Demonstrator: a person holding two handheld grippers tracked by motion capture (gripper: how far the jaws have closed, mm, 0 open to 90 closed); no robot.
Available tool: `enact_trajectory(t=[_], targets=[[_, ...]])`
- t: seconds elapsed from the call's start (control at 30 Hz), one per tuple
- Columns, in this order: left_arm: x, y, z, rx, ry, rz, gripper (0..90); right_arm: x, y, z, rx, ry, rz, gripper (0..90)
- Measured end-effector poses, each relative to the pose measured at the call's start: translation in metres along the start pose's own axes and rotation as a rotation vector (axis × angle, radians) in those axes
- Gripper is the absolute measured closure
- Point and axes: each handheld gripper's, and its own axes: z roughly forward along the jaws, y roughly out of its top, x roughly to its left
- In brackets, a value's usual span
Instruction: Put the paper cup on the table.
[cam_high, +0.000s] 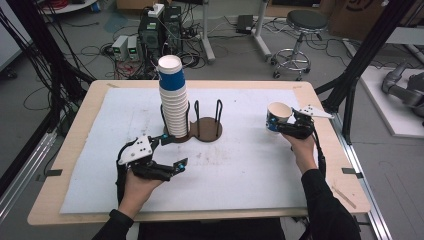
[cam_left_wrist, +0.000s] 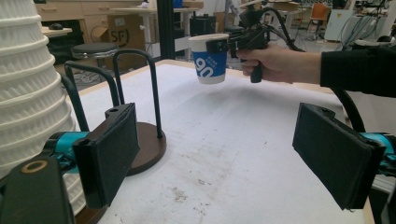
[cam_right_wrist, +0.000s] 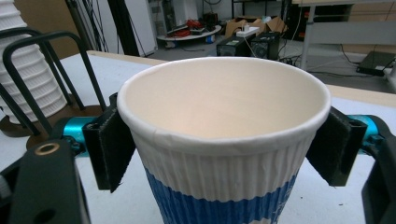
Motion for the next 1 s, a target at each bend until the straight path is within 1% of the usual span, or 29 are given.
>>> enact_trajectory(t=[0.37, 0.5, 0.67, 0.8, 0.9, 1.0], targets=[[-0.001, 0.0, -0.002, 0.005, 0.001, 0.009, 14.7, -0.002, -0.009, 0.015, 0.037, -0.035, 0.004, 19.8], [-0.001, -0.001, -0.001, 0.007, 0.001, 0.008, 14.7, -0.003, -0.013, 0.018, 0.058, -0.046, 0.014, 19.7], [-0.001, -0.001, 0.0, 0.009, 0.0, 0.009, 14.7, -0.002, -0.012, 0.018, 0.069, -0.052, 0.008, 19.5], [-0.002, -0.001, 0.001, 0.014, -0.004, 0.013, 14.7, 0.0, -0.011, 0.015, 0.097, -0.066, 0.011, 19.4], [-0.002, 0.0, 0.003, 0.018, -0.006, 0.021, 14.7, 0.003, -0.011, 0.012, 0.11, -0.079, -0.007, 19.0], [-0.003, 0.0, 0.004, 0.021, -0.01, 0.024, 14.7, 0.005, -0.012, 0.011, 0.11, -0.09, 0.001, 18.8]])
